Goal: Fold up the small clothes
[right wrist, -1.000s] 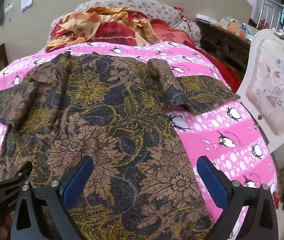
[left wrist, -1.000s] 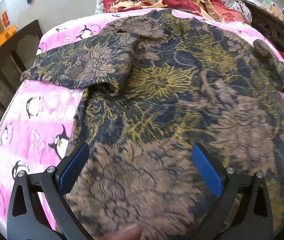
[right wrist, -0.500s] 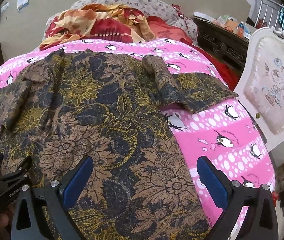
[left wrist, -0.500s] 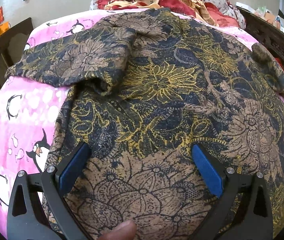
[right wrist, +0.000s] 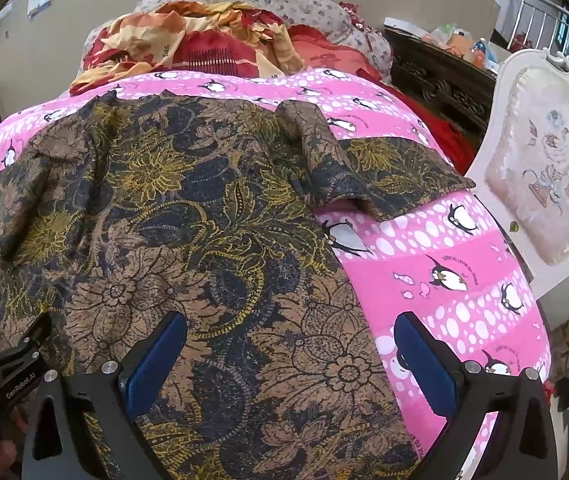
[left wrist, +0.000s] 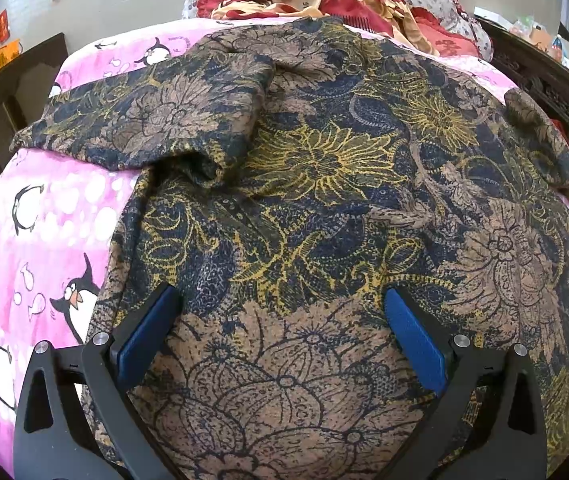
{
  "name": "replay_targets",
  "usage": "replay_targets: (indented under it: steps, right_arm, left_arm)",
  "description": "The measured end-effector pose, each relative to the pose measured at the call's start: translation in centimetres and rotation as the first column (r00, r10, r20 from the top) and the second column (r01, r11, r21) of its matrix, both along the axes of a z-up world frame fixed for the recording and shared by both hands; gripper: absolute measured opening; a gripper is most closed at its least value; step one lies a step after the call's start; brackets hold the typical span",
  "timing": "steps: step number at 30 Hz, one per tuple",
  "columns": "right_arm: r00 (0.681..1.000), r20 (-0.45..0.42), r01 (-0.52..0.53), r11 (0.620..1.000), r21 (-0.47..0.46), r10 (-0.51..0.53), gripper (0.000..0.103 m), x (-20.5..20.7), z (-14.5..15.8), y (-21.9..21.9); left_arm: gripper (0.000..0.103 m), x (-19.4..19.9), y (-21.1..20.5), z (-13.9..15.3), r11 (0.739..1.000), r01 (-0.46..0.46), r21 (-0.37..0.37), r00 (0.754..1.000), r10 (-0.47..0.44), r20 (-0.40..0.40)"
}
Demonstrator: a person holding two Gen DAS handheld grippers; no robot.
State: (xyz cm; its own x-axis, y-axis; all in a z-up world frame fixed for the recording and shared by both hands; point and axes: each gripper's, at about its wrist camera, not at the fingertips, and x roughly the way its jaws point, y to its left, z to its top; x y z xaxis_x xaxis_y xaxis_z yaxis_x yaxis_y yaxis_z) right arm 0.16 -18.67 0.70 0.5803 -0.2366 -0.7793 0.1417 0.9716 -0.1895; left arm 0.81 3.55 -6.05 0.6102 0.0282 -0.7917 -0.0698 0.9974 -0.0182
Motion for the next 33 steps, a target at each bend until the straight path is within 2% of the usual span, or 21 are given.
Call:
replay_targets:
  steps: [14,16,19,22,25,27,28,31,33]
  right_arm:
    - [1.000,-0.029,-0.007,0.999,0.035,0.008,0.103,0.4,-0.8,-0.4]
    - [0.998,-0.011,-0.056,0.992,0.110,0.058,0.103,1.1,-0.9,-0.4]
    - [0.982,0.067,-0.190,0.958,0.217,0.179,0.103,3.2,-1.2,-0.6]
    - [0.958,0.134,-0.278,0.940,0.197,0.255,0.103,6.0,-2.3,-0.6]
    - [0.934,0.145,-0.342,0.934,0.106,0.325,0.103,7.8,-4.3,-0.1]
    - [0.937,0.069,-0.348,0.933,0.089,0.342,0.102,8.8,-6.9,0.0]
    - [0.942,0.042,-0.335,0.932,0.134,0.333,0.102,9.3,-7.5,-0.6]
    - [0.959,0.047,-0.284,0.934,0.219,0.281,0.103,9.7,-7.5,-2.4]
    - [0.958,0.046,-0.286,0.935,0.208,0.282,0.103,9.7,-7.5,-2.3]
  left_arm:
    - [0.103,0.1,0.0,-0.2,1.000,0.001,-0.001,1.000,-0.001,-0.005]
    - [0.103,0.1,0.1,-0.2,1.000,0.001,-0.002,1.000,-0.001,-0.005]
    - [0.103,0.1,0.3,0.0,1.000,0.001,-0.018,1.000,-0.001,-0.002]
    - [0.103,0.1,0.7,0.2,0.998,0.010,-0.055,1.000,-0.010,-0.002]
    - [0.103,0.3,0.9,0.3,0.997,0.039,-0.070,0.998,-0.042,-0.036]
    - [0.103,0.3,1.4,0.7,0.995,0.065,-0.077,0.996,-0.069,-0.058]
    - [0.103,0.3,2.1,1.2,0.995,0.060,-0.084,0.996,-0.065,-0.060]
    - [0.103,-0.1,6.6,4.5,0.994,-0.007,-0.109,0.998,0.014,0.060]
    - [0.103,0.5,10.9,6.5,0.992,-0.068,-0.106,0.986,0.082,0.143]
